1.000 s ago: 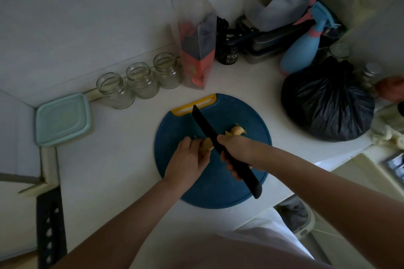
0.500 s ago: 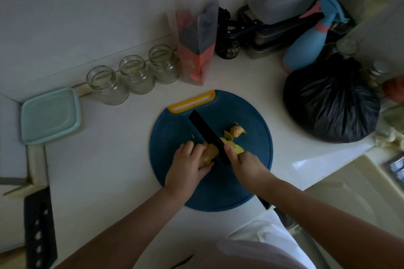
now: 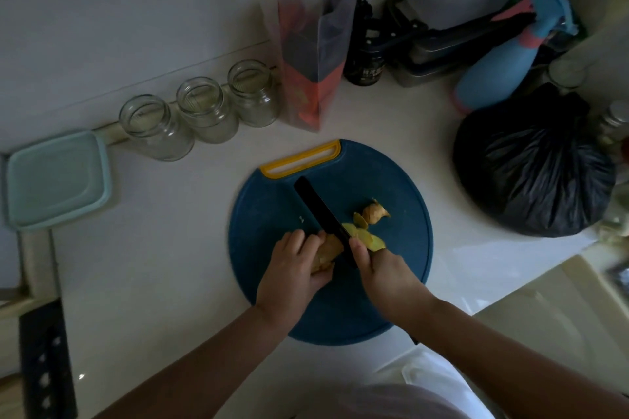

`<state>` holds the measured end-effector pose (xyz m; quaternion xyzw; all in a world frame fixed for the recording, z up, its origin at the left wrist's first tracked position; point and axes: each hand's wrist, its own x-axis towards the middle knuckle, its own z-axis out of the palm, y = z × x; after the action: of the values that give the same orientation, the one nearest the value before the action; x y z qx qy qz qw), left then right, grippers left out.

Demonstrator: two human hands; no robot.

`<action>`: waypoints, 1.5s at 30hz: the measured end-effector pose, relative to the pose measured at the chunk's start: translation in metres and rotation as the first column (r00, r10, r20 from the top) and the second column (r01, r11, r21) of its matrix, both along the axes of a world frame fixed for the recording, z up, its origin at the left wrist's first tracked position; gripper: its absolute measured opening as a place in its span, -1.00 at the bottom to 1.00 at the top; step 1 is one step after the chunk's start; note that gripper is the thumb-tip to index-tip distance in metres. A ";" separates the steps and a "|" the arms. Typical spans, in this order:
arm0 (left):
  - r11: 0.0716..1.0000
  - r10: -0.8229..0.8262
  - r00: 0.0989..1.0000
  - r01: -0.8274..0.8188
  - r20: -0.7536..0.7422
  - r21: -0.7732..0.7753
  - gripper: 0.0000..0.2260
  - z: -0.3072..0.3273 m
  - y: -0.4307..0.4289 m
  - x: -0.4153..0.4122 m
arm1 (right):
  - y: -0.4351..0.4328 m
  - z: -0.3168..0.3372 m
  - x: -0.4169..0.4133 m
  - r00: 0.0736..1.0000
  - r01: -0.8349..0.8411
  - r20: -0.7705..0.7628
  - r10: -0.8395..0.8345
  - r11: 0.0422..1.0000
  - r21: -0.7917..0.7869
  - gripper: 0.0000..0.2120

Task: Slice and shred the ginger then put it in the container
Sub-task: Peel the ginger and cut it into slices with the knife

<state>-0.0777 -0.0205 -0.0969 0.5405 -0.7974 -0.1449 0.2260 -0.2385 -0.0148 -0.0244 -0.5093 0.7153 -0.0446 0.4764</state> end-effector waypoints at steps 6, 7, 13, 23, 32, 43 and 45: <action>1.000 0.019 0.999 -0.019 -0.030 -0.002 -0.68 -0.002 -0.001 0.000 | -0.009 -0.012 0.013 0.999 0.021 -0.025 -0.021 0.999 -0.031 -0.51; 1.000 0.024 0.999 -0.024 -0.033 0.006 -0.67 -0.002 -0.001 0.000 | -0.014 -0.015 0.017 1.000 0.007 -0.026 -0.008 0.999 -0.053 -0.52; 0.998 0.031 1.000 -0.031 0.001 0.055 -0.59 0.001 -0.002 0.002 | -0.025 -0.011 0.027 0.996 -0.013 -0.085 0.007 0.997 -0.074 -0.53; 0.999 0.022 0.999 -0.024 0.041 0.047 -0.51 0.005 -0.003 0.001 | 0.031 -0.002 -0.011 0.995 -0.070 -0.064 0.072 0.997 0.024 -0.58; 0.999 0.047 0.999 -0.047 0.018 0.016 -0.62 0.002 0.004 -0.003 | 0.024 -0.017 -0.005 0.994 -0.055 -0.094 0.059 0.997 0.045 -0.59; 0.999 0.016 1.000 -0.015 0.026 -0.029 -0.65 0.000 0.003 -0.002 | 0.013 -0.009 0.005 0.998 0.008 -0.064 -0.007 1.000 0.028 -0.49; 1.000 0.021 0.999 -0.020 0.029 -0.024 -0.66 -0.001 0.002 -0.001 | 0.007 -0.013 0.010 0.999 0.012 -0.049 -0.012 1.000 0.015 -0.47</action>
<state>-0.0791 -0.0182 -0.0983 0.5479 -0.7967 -0.1251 0.2223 -0.2288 -0.0077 -0.0374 -0.5024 0.7301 -0.0296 0.4623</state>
